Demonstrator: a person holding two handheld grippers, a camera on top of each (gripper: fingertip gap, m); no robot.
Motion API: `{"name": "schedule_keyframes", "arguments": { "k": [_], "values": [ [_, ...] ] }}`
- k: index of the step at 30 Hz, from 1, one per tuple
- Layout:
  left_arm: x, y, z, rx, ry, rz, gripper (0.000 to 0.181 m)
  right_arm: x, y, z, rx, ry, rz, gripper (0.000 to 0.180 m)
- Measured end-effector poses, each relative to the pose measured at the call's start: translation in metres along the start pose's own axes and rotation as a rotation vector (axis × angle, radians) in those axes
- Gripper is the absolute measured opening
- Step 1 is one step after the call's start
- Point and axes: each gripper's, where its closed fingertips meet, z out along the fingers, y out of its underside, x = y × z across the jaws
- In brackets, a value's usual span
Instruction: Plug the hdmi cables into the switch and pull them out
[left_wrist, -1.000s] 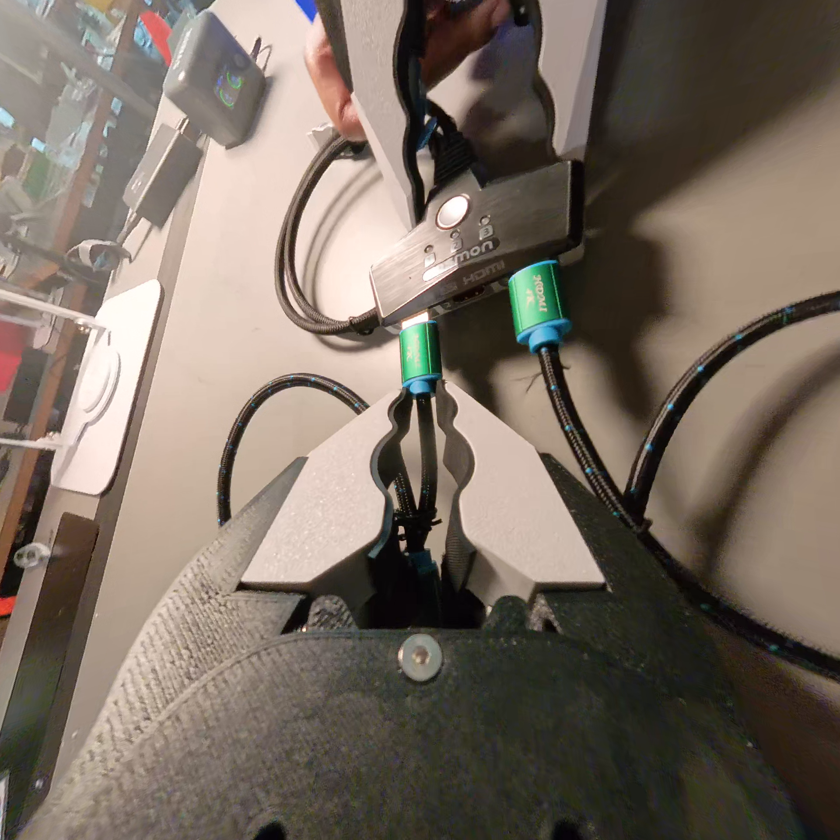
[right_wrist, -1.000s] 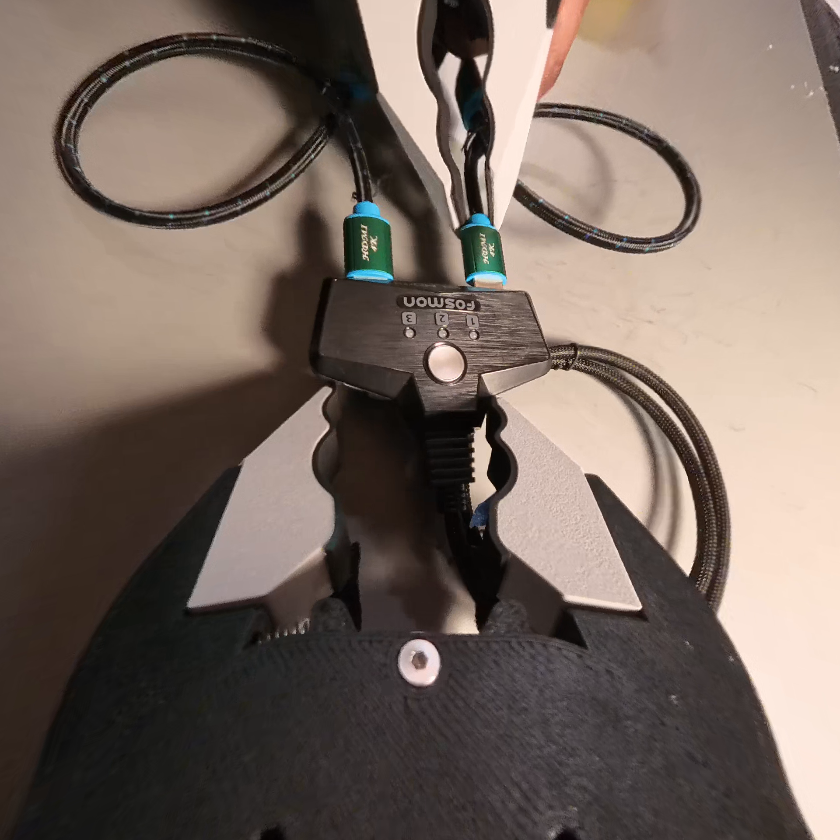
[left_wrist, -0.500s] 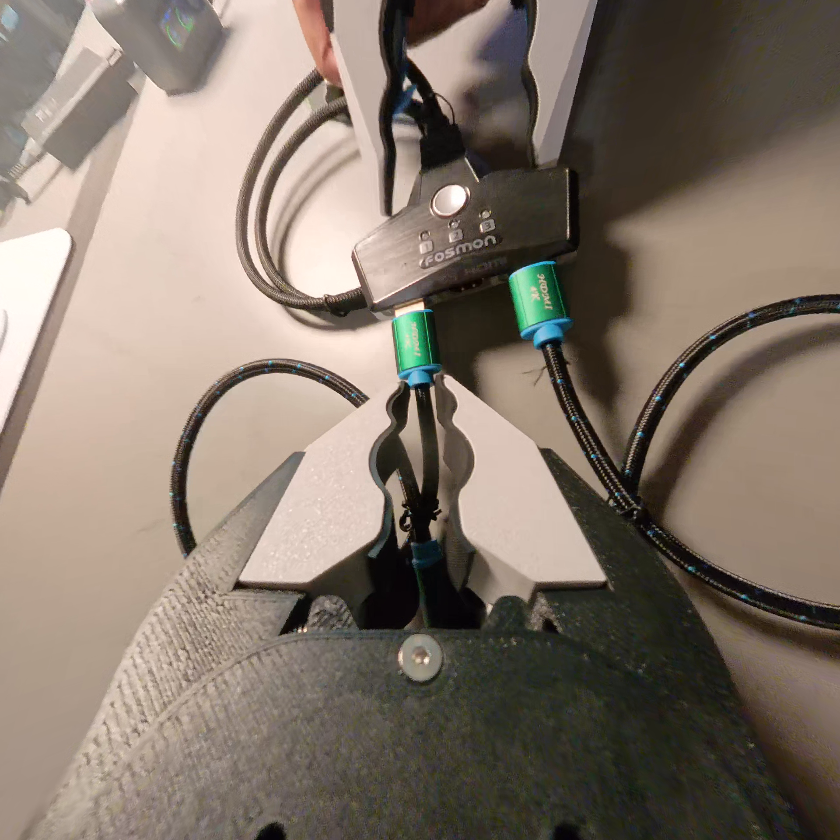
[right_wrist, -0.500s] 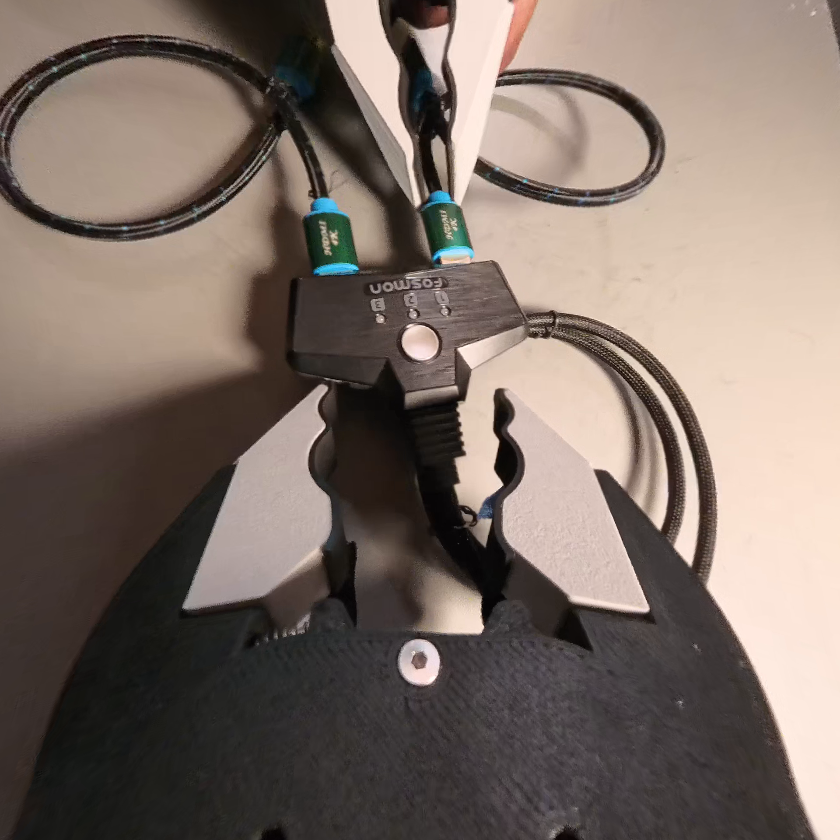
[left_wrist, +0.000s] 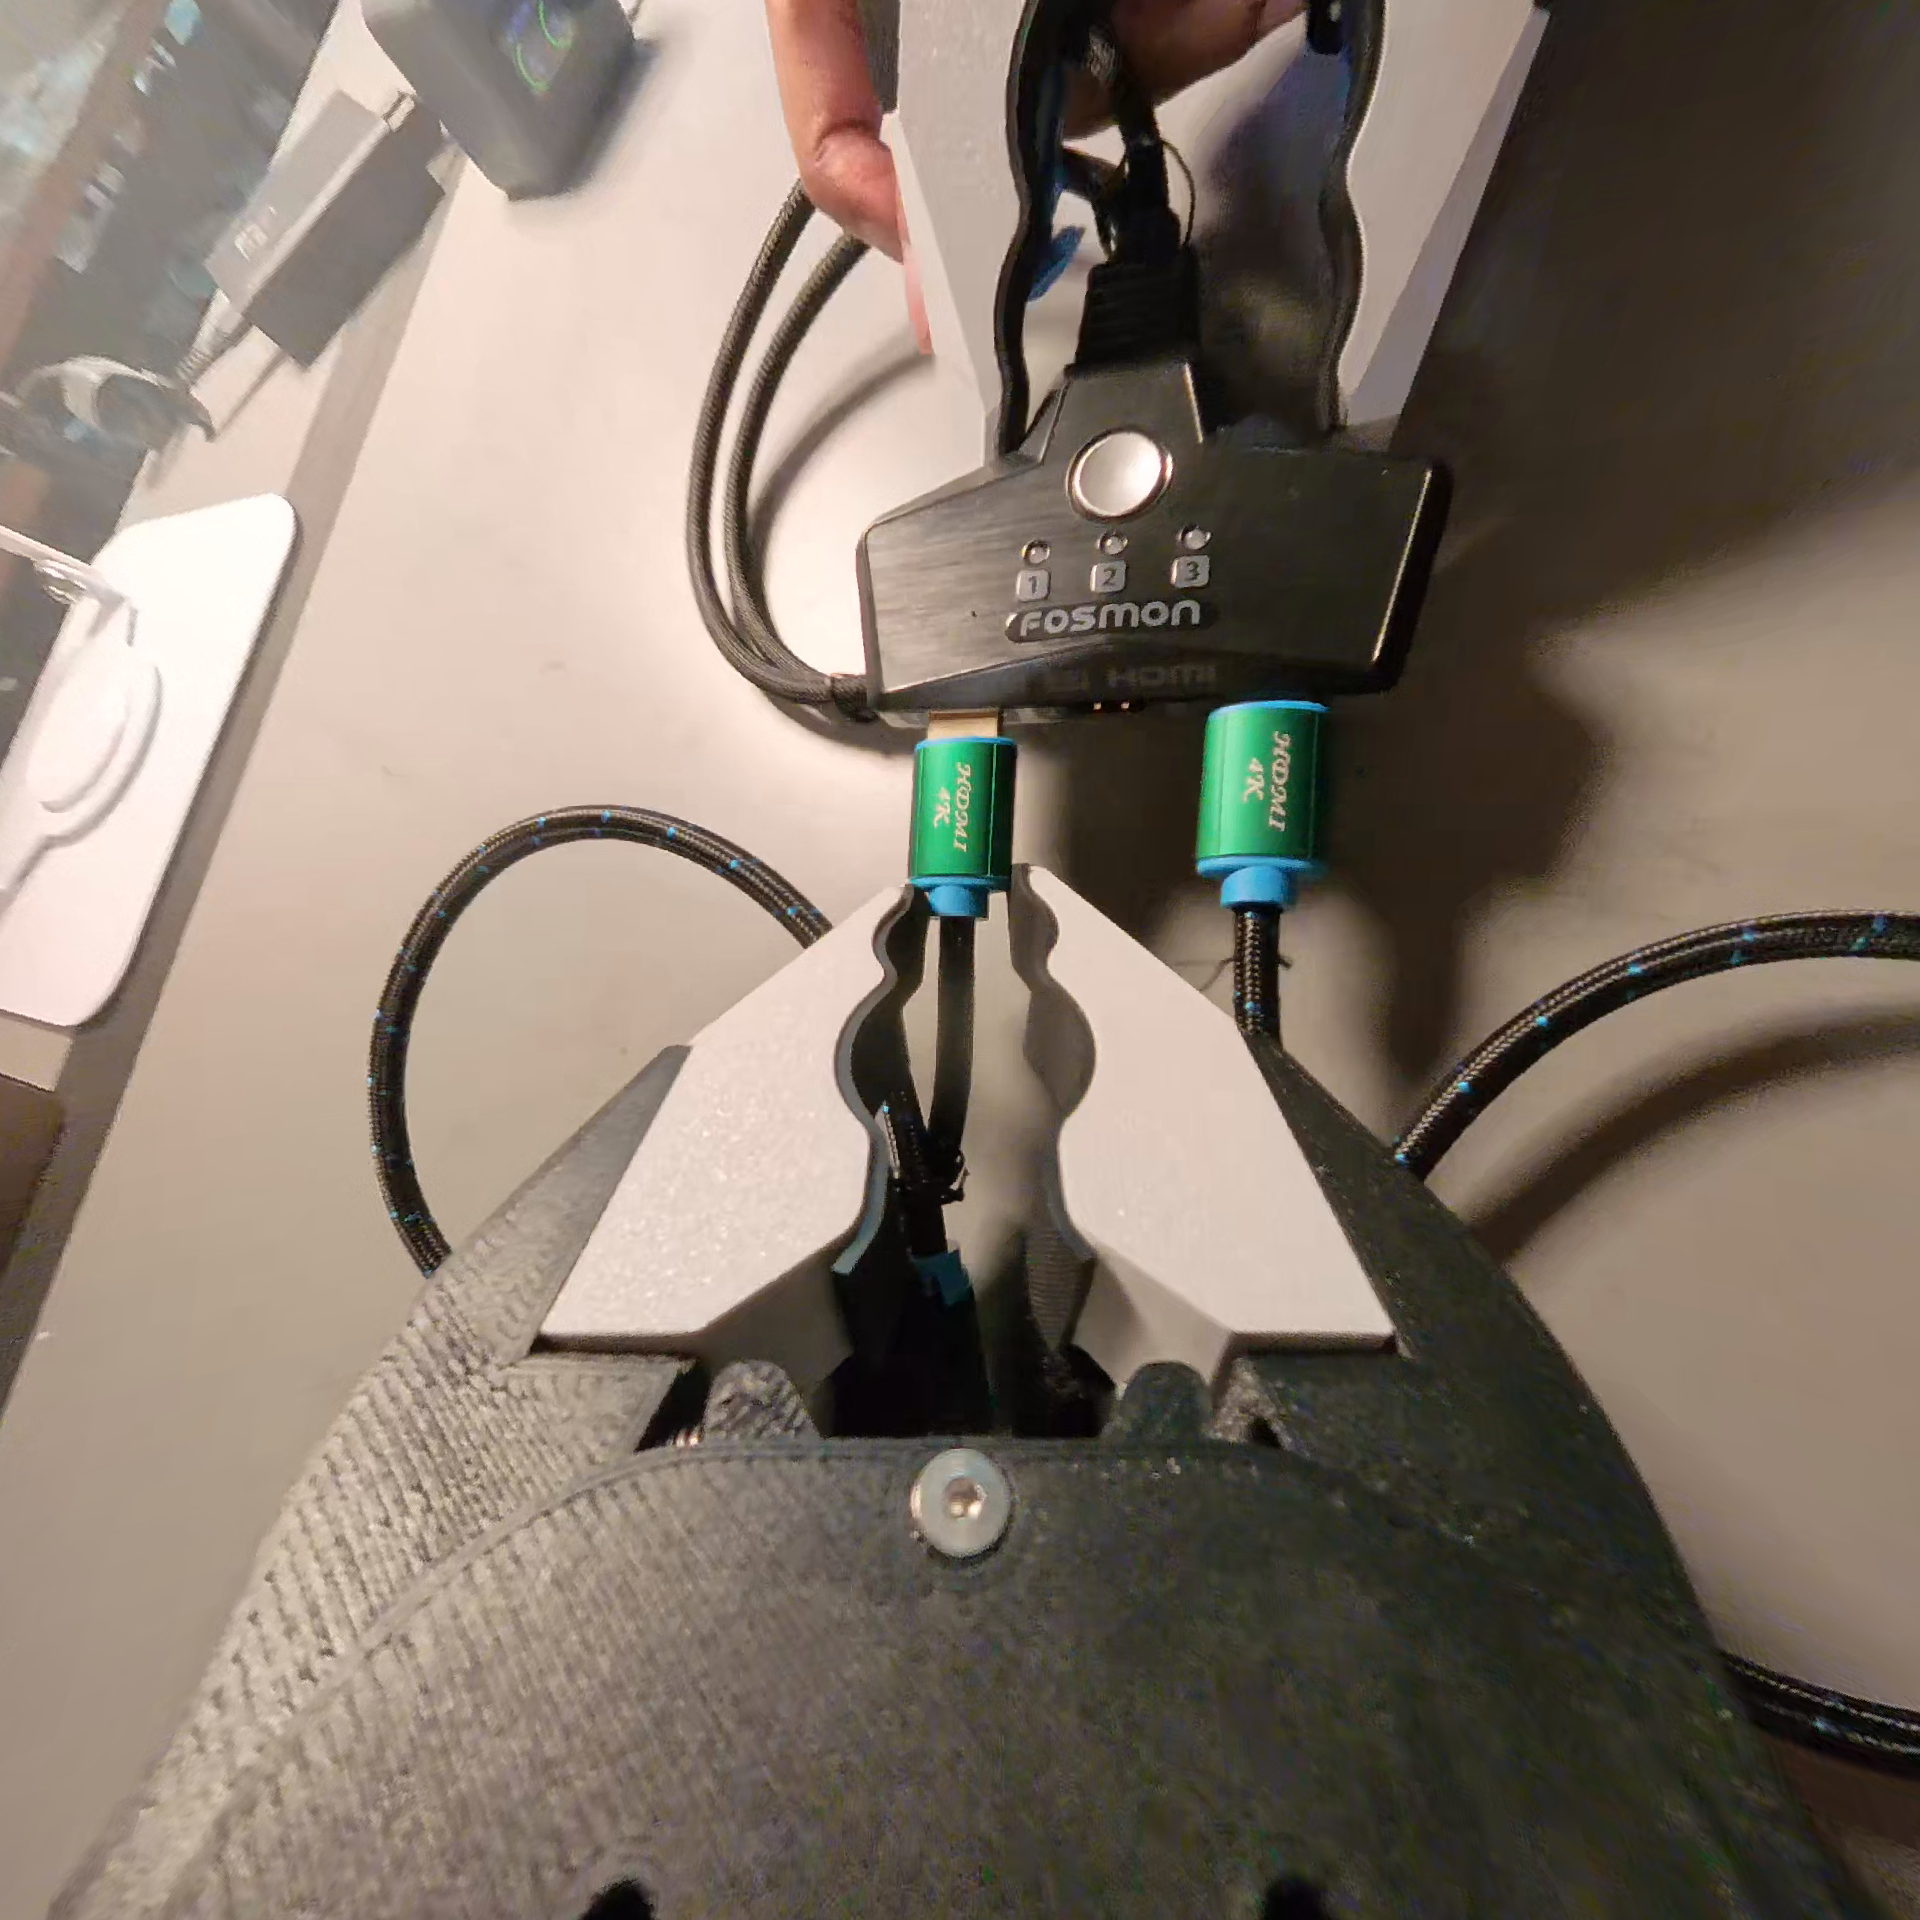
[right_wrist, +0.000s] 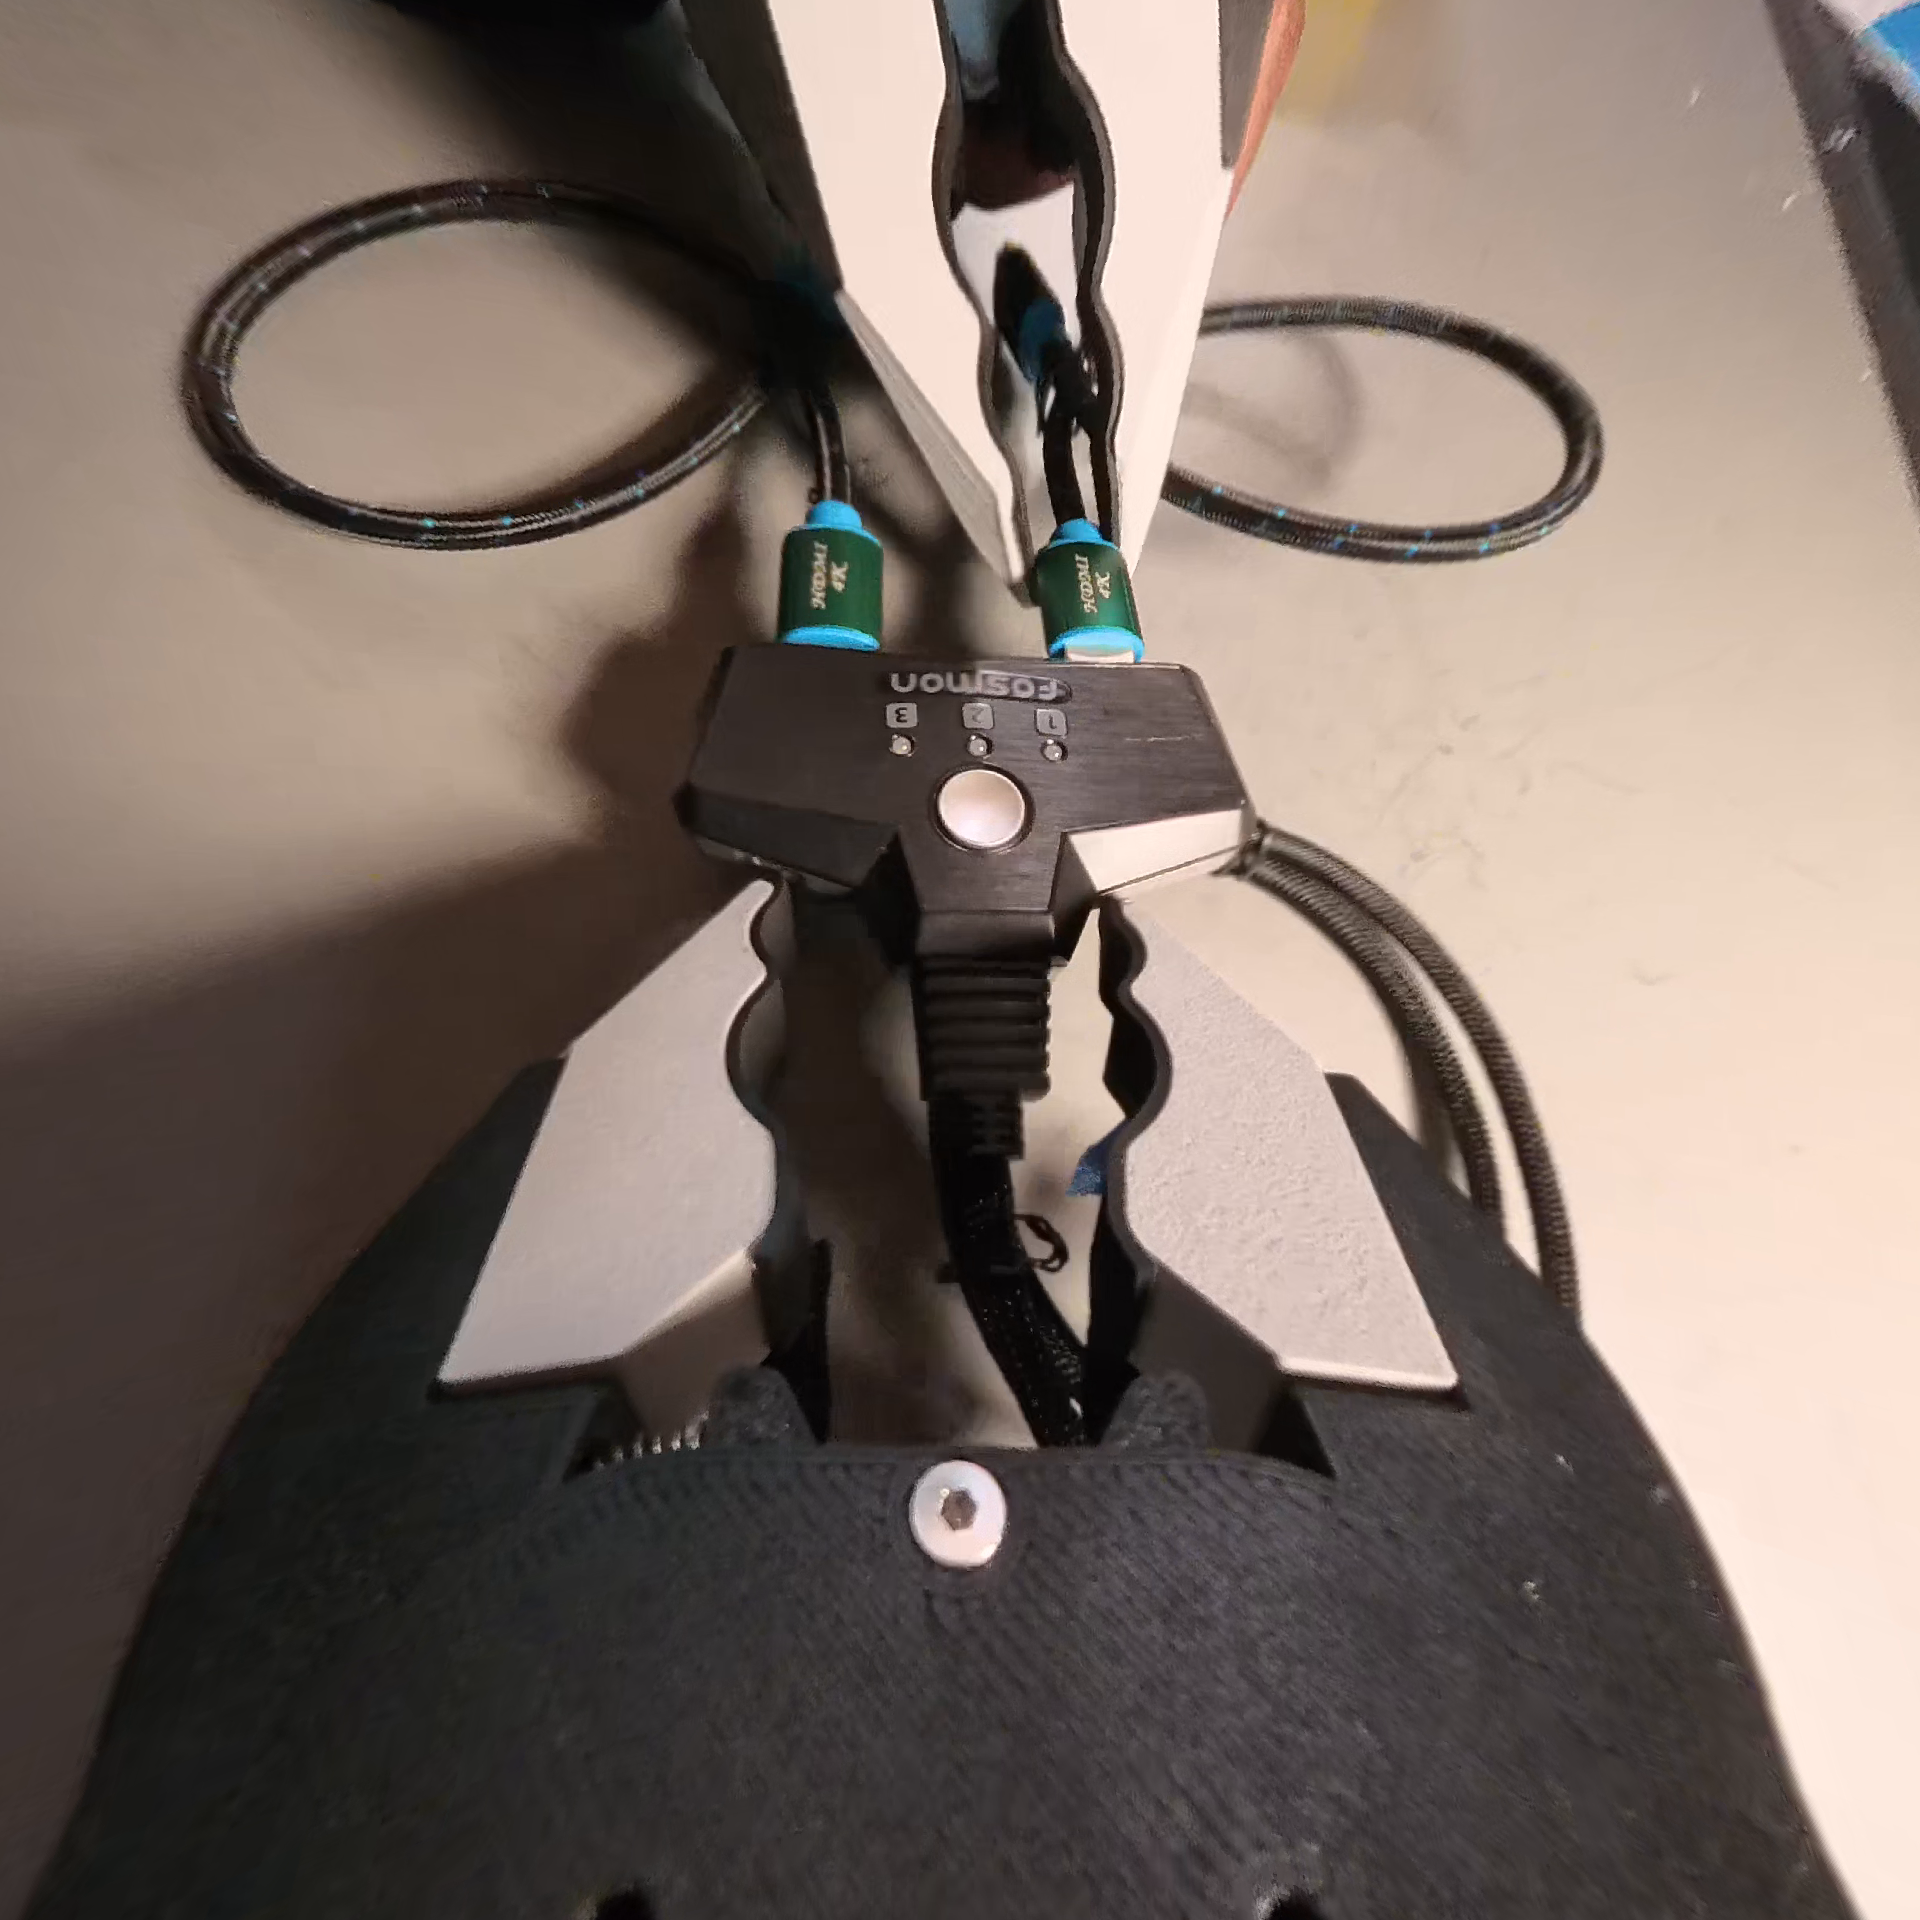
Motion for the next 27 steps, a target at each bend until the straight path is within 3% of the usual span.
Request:
{"name": "schedule_keyframes", "arguments": {
  "k": [1,12,27],
  "values": [
    [0.000,-0.002,-0.002,0.007,-0.005,0.015,0.015,0.000,-0.003,-0.002,0.018,0.002,-0.013,0.059],
    [0.022,0.000,-0.009,0.034,0.108,0.155,0.014,-0.019,-0.005,0.001,0.041,-0.096,-0.063,0.055],
    [0.011,-0.001,-0.004,0.060,0.073,0.044,0.015,-0.005,0.000,0.005,0.024,0.004,-0.107,0.056]
  ]
}}
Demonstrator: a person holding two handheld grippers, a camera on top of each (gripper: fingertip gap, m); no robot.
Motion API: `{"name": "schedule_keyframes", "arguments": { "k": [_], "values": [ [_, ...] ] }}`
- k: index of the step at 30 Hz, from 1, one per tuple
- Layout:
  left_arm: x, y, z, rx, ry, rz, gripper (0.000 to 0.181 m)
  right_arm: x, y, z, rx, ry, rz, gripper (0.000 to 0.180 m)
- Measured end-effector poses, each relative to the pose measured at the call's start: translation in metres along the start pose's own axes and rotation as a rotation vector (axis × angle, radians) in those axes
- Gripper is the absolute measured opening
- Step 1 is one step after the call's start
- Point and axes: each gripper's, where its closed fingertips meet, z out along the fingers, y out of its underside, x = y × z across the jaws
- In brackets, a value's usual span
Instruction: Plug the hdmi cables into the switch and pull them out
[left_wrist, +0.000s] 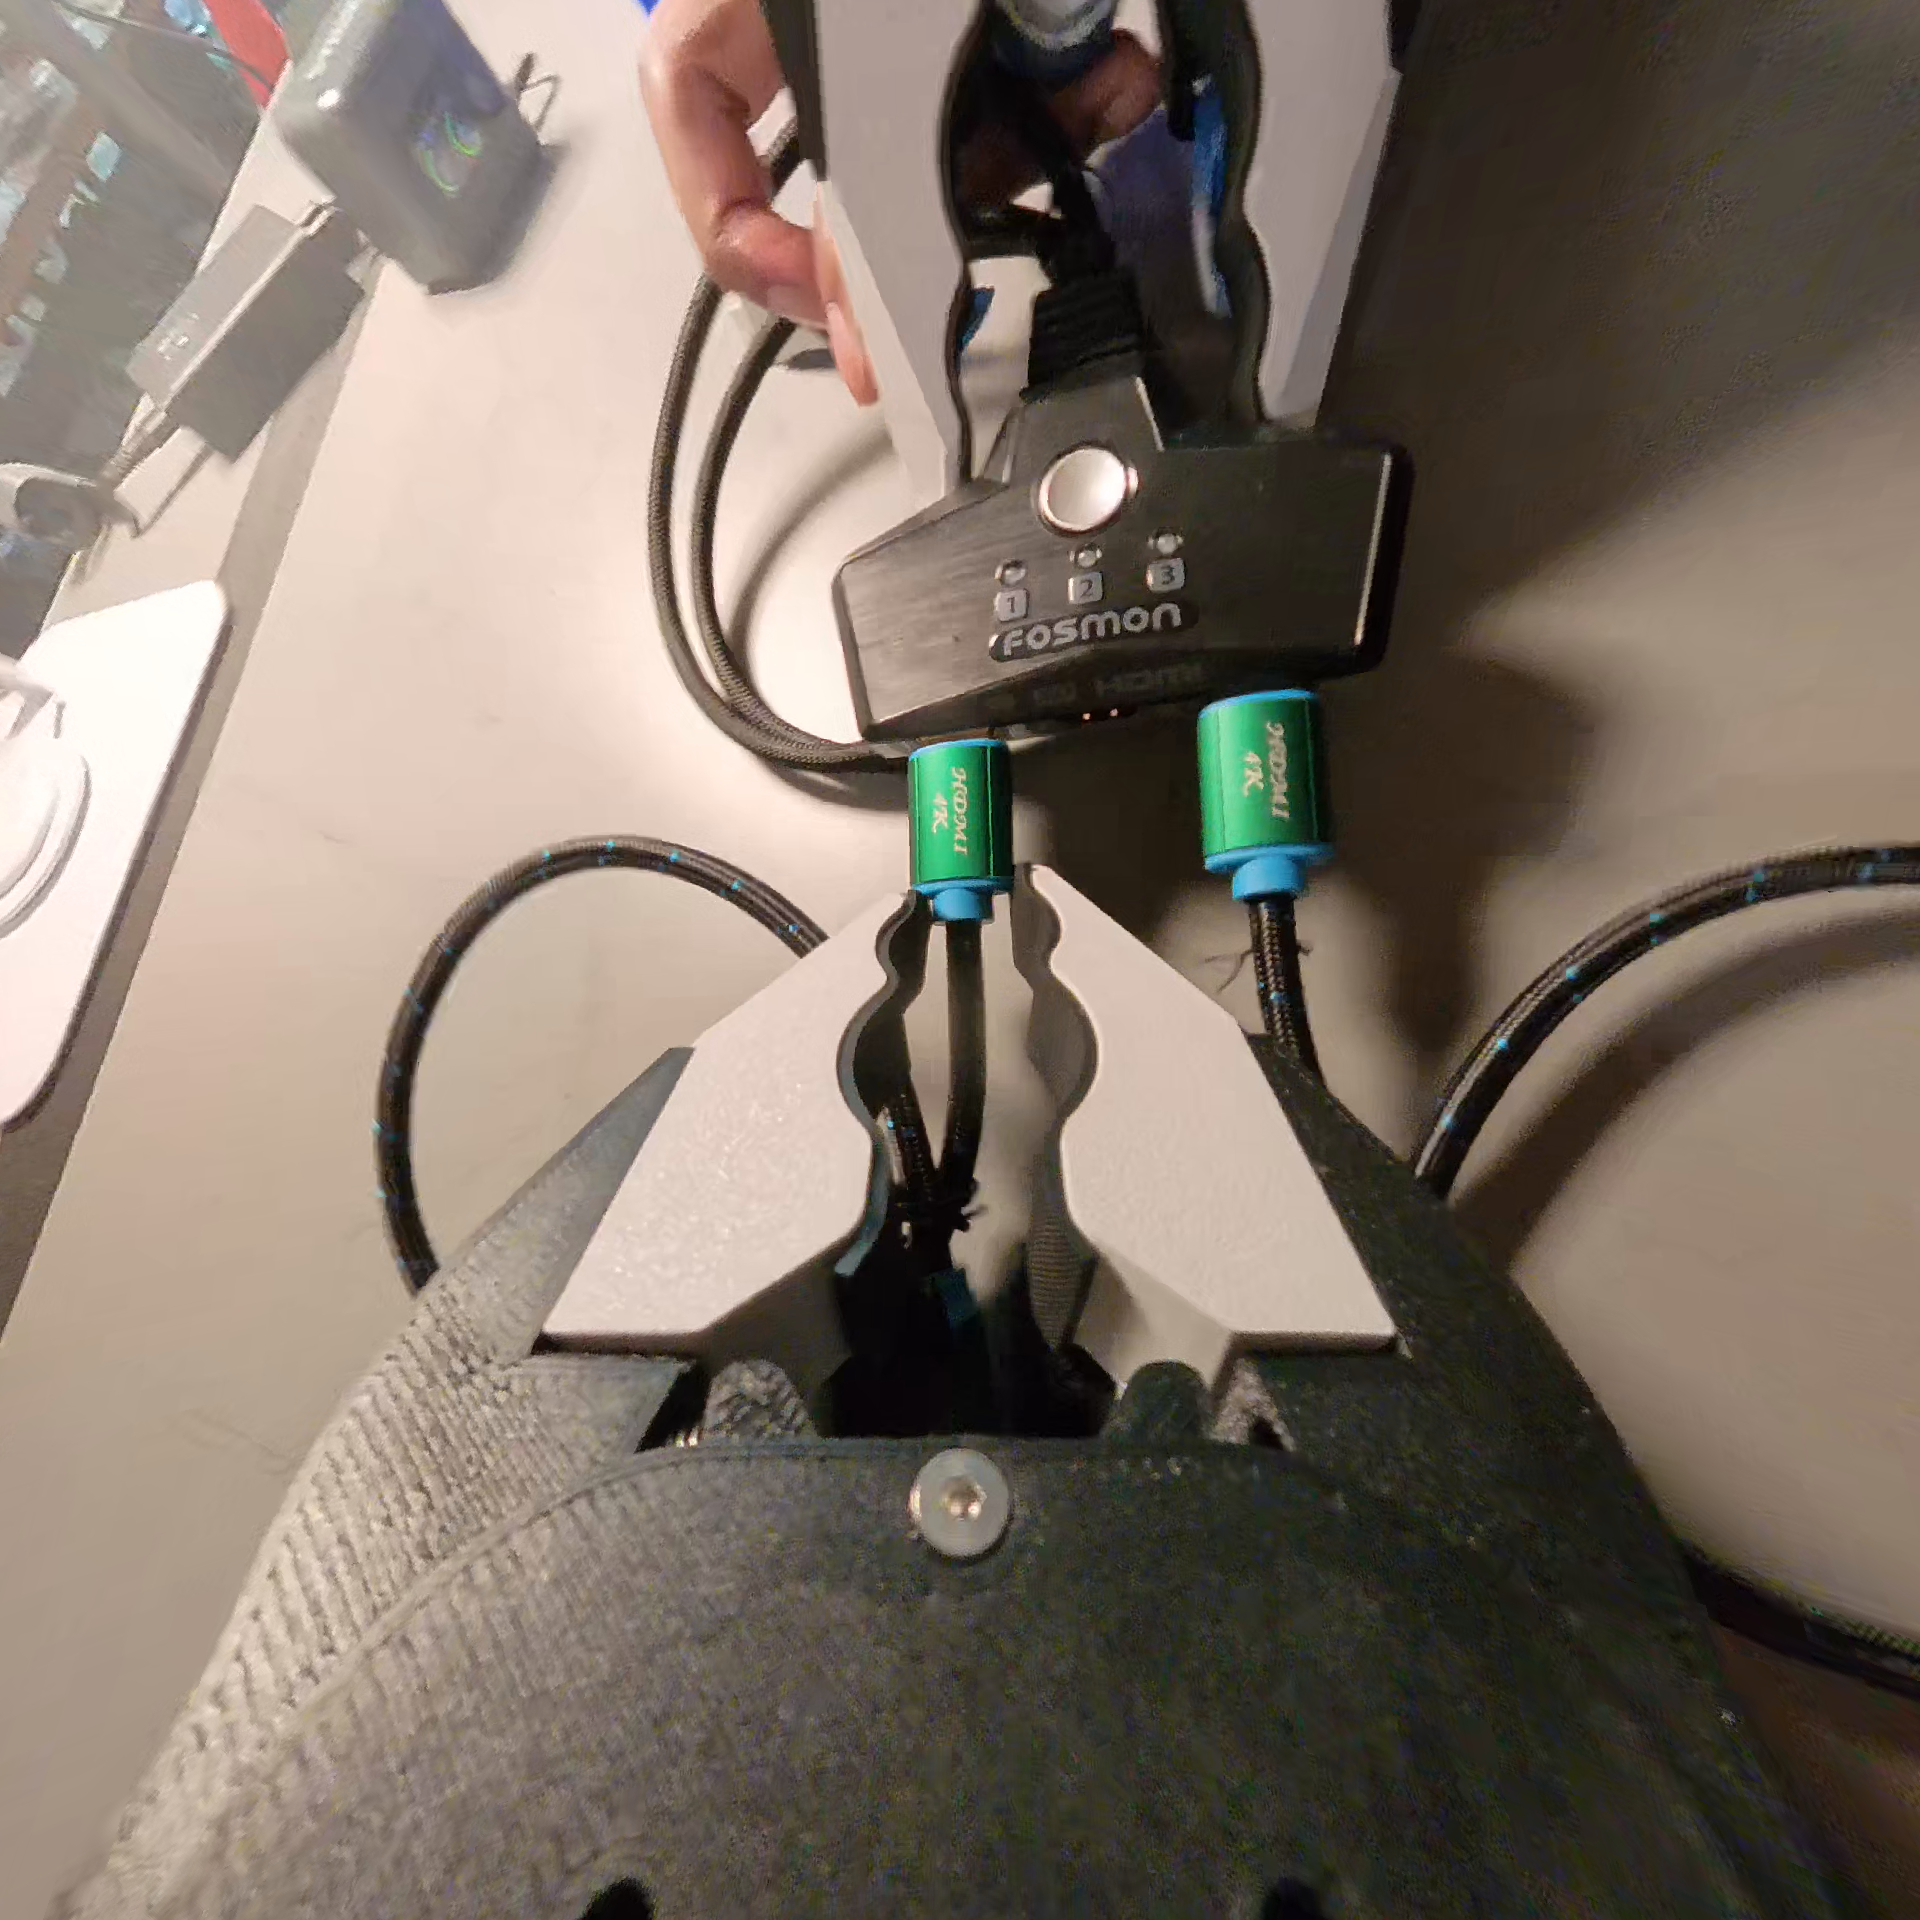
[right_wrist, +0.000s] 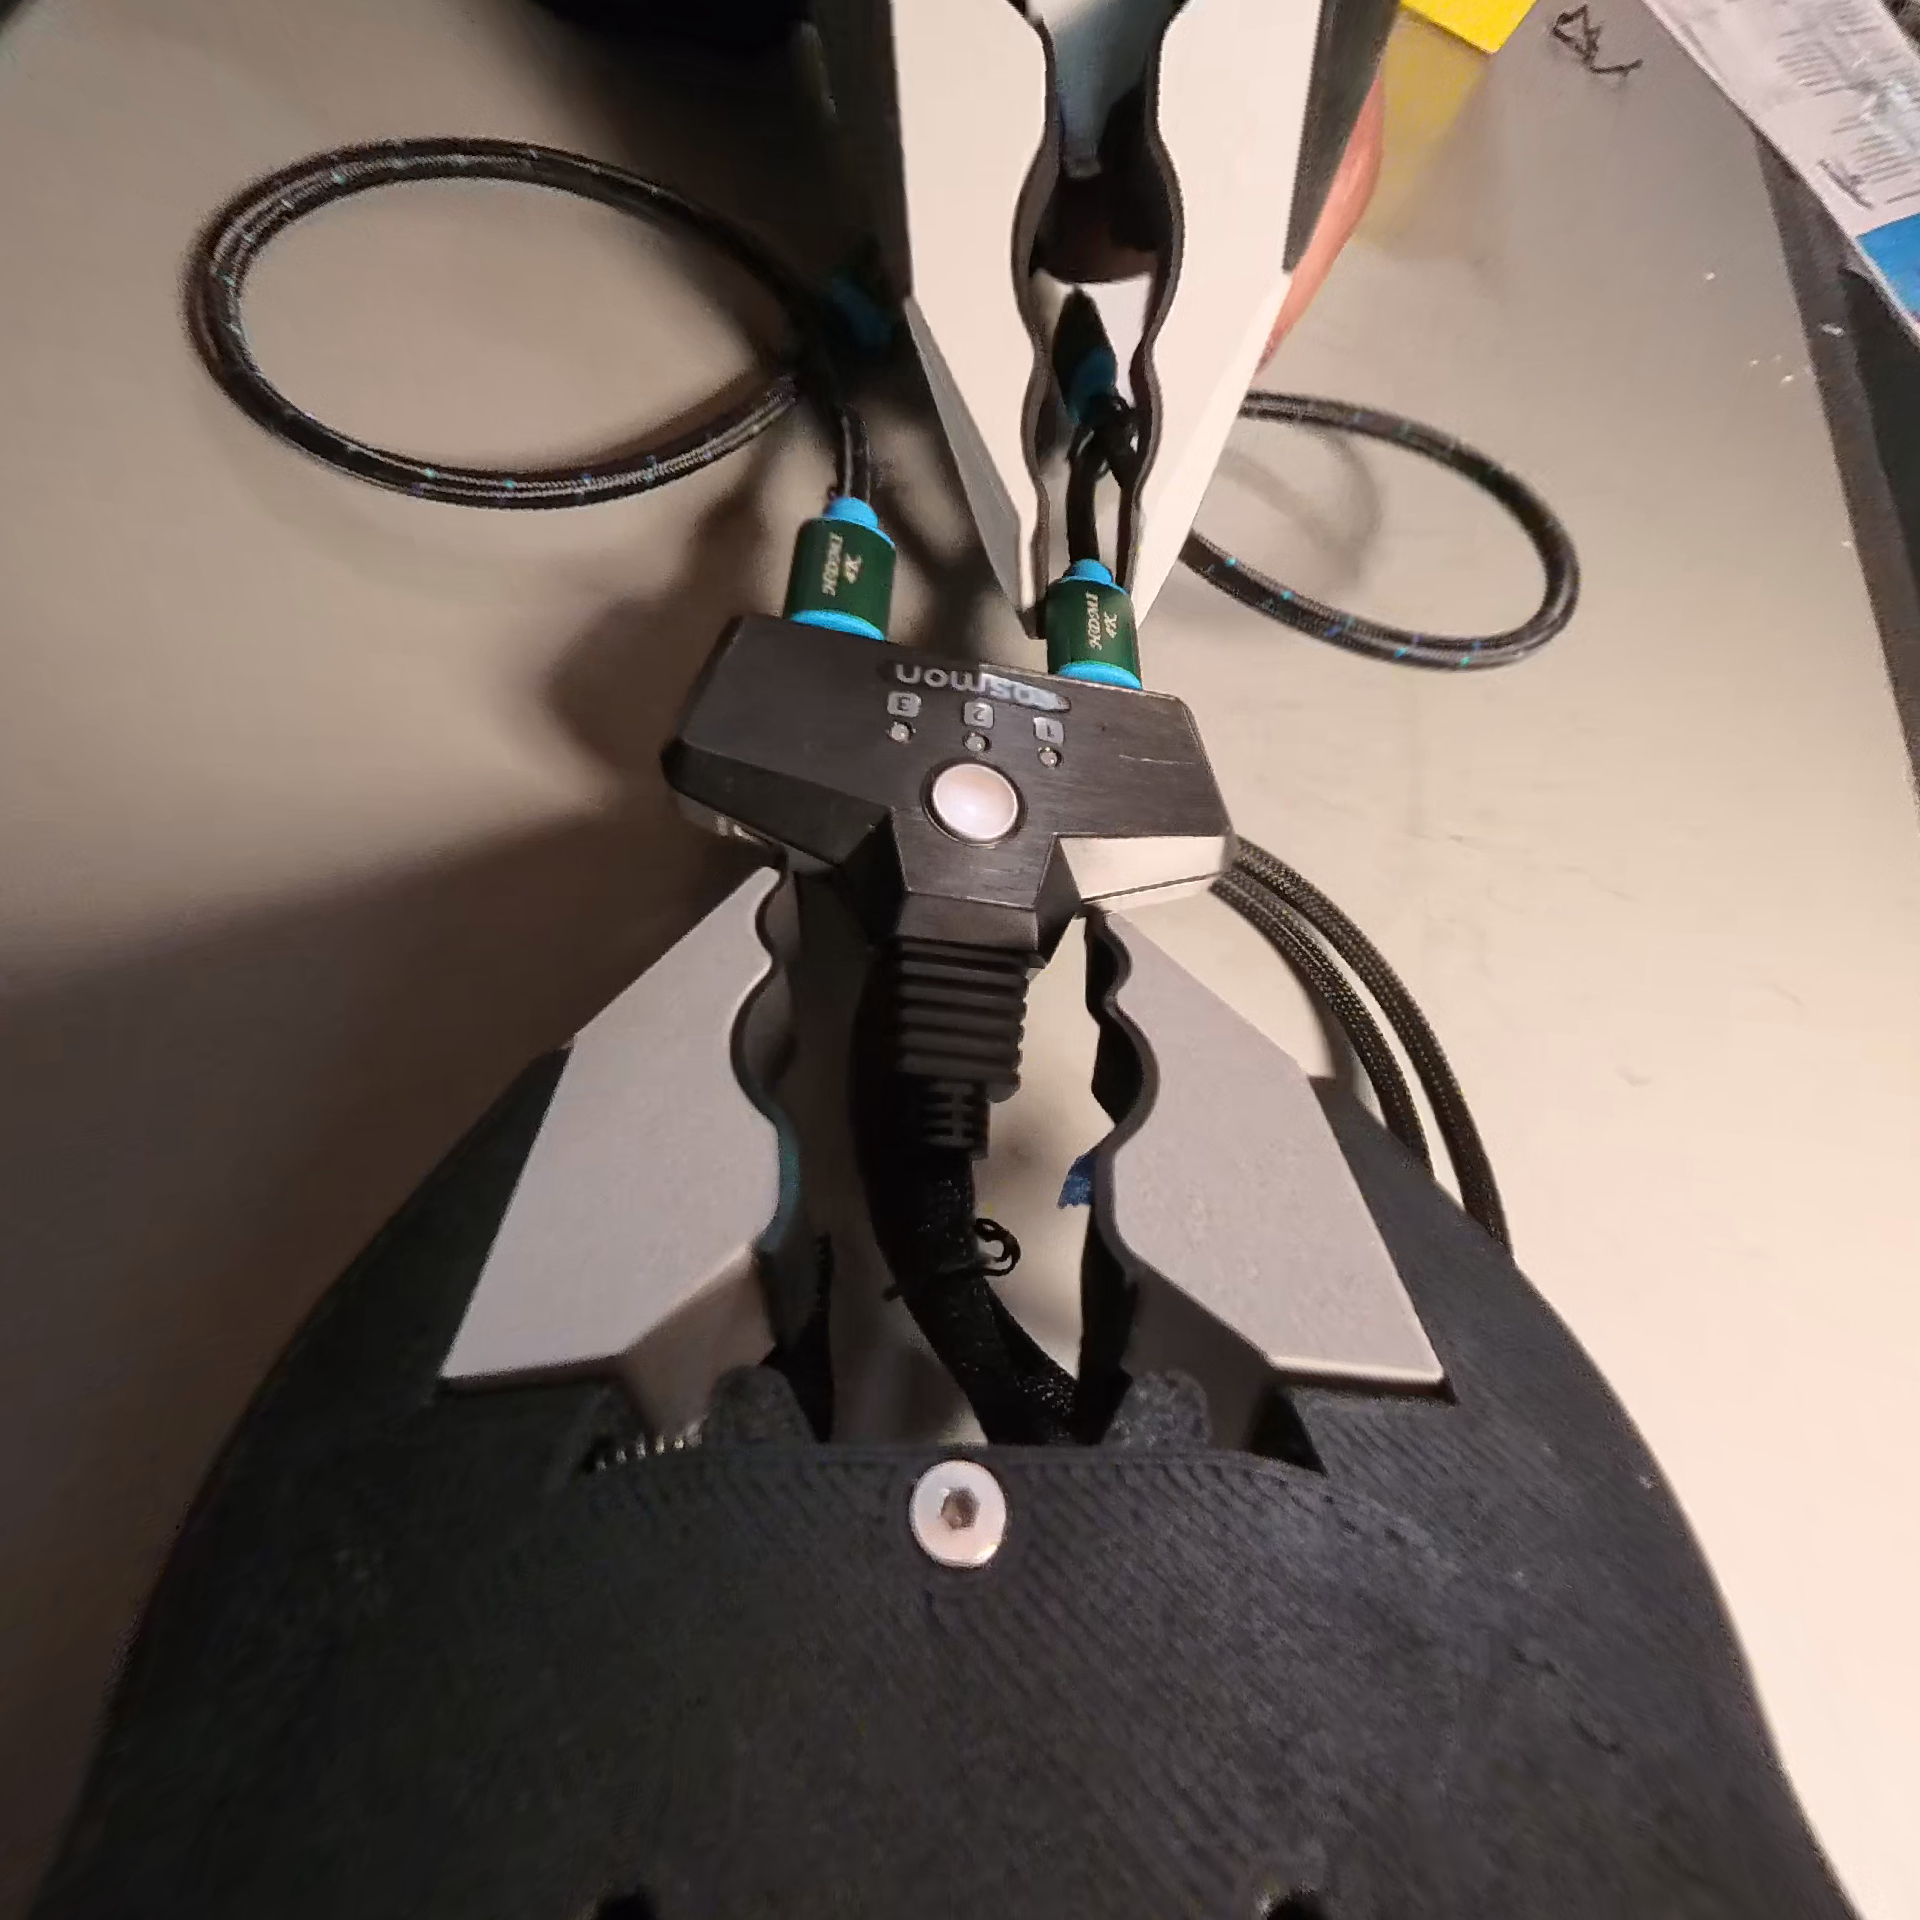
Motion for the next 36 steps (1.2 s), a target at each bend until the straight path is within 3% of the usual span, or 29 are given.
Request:
{"name": "schedule_keyframes", "arguments": {
  "k": [5,10,18,21,26,32,36],
  "values": [
    [-0.019,-0.001,0.000,0.002,-0.081,-0.102,0.016,0.025,0.007,-0.007,-0.036,0.163,-0.055,0.056],
    [-0.024,0.001,-0.003,0.000,-0.096,-0.116,0.016,0.049,0.028,-0.024,-0.198,0.351,-0.275,0.055],
    [-0.026,-0.004,-0.005,0.074,-0.036,-0.276,0.016,0.055,0.001,-0.026,-0.157,0.526,-0.540,0.041],
    [-0.026,-0.005,-0.006,0.107,0.008,-0.347,0.016,0.057,-0.001,-0.027,-0.183,0.569,-0.604,0.026],
    [-0.067,-0.026,-0.038,0.329,-0.163,-0.451,0.028,0.065,-0.006,-0.041,-0.223,0.634,-0.599,0.024],
    [-0.121,-0.034,-0.111,0.660,-0.338,-0.630,0.029,0.083,-0.024,-0.108,-0.265,0.834,-0.481,0.024],
    [-0.126,-0.018,-0.105,0.629,-0.339,-0.693,0.028,0.094,-0.042,-0.198,-0.286,1.024,-0.335,0.024]
  ]
}}
